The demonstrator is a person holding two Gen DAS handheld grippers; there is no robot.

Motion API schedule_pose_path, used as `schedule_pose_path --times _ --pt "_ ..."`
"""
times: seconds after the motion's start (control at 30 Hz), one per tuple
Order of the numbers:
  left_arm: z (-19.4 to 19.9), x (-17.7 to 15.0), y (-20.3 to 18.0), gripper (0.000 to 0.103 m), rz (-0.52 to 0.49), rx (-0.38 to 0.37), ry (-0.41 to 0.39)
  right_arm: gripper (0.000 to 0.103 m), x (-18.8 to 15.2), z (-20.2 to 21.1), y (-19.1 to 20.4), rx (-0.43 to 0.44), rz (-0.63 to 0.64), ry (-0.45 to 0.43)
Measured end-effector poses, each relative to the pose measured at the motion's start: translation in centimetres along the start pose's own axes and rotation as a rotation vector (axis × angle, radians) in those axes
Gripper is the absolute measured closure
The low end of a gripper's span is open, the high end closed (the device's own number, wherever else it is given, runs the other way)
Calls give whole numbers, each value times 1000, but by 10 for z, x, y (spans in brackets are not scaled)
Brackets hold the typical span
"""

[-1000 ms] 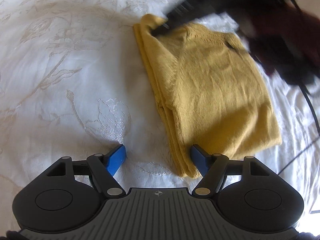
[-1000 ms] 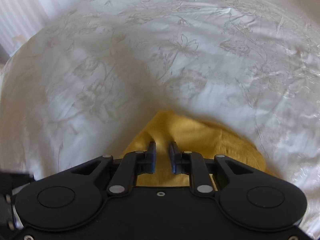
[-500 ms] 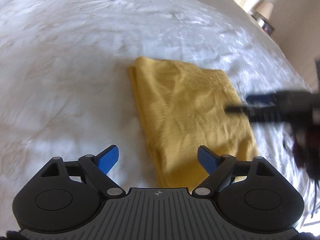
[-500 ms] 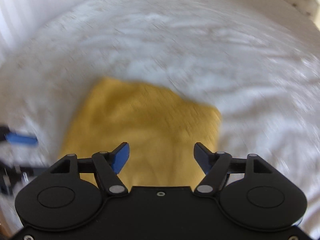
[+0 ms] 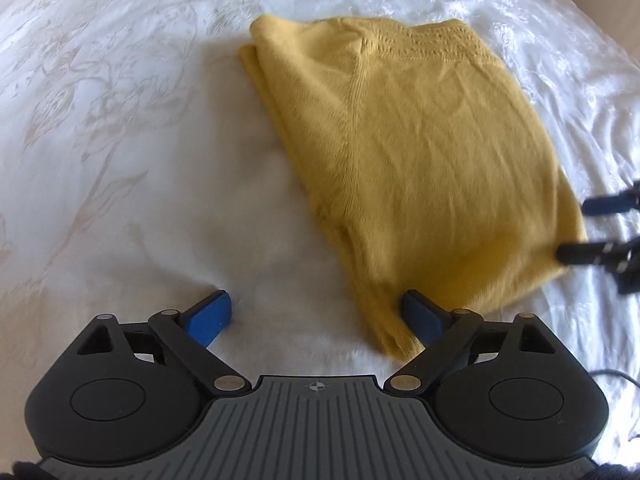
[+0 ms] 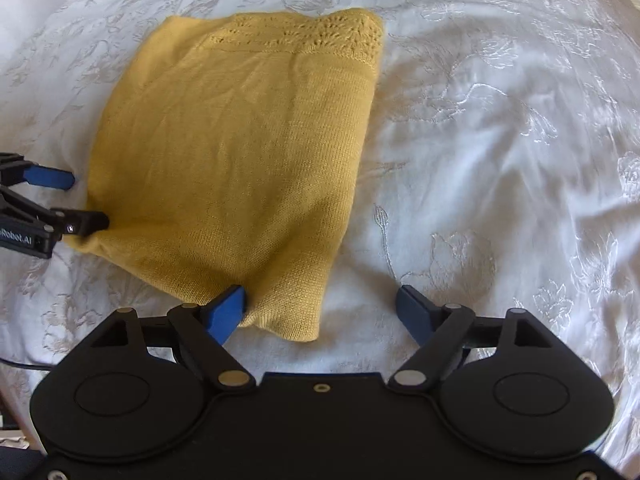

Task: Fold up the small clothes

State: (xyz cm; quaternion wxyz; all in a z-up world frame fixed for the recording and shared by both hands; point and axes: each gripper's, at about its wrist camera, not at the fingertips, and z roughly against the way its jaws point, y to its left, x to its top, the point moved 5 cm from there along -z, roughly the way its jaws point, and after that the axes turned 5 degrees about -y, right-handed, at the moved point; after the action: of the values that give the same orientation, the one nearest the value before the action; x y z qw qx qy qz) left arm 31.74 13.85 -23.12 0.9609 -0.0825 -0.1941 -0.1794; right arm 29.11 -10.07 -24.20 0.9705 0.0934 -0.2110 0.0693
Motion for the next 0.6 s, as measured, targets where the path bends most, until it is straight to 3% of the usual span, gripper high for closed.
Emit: schedule_pose_path --times 0.1,0.13,0.17,0.3,0.43,0.6 --pt "23 6 12 10 156 -57 -72 18 22 16 -13 66 -44 -82" --pt "30 11 17 10 218 -83 -108 13 30 19 -17 90 -60 -103" --pt "34 15 20 10 270 -102 -133 5 39 19 -21 113 -75 -117" --pt "23 38 27 8 425 -157 -165 3 68 6 -30 200 -141 -124" --pt "-6 64 28 8 456 -162 -166 3 87 -20 -36 304 -236 -97" --pt "-40 74 29 4 464 -211 -96 4 90 -61 -40 416 -314 -20"
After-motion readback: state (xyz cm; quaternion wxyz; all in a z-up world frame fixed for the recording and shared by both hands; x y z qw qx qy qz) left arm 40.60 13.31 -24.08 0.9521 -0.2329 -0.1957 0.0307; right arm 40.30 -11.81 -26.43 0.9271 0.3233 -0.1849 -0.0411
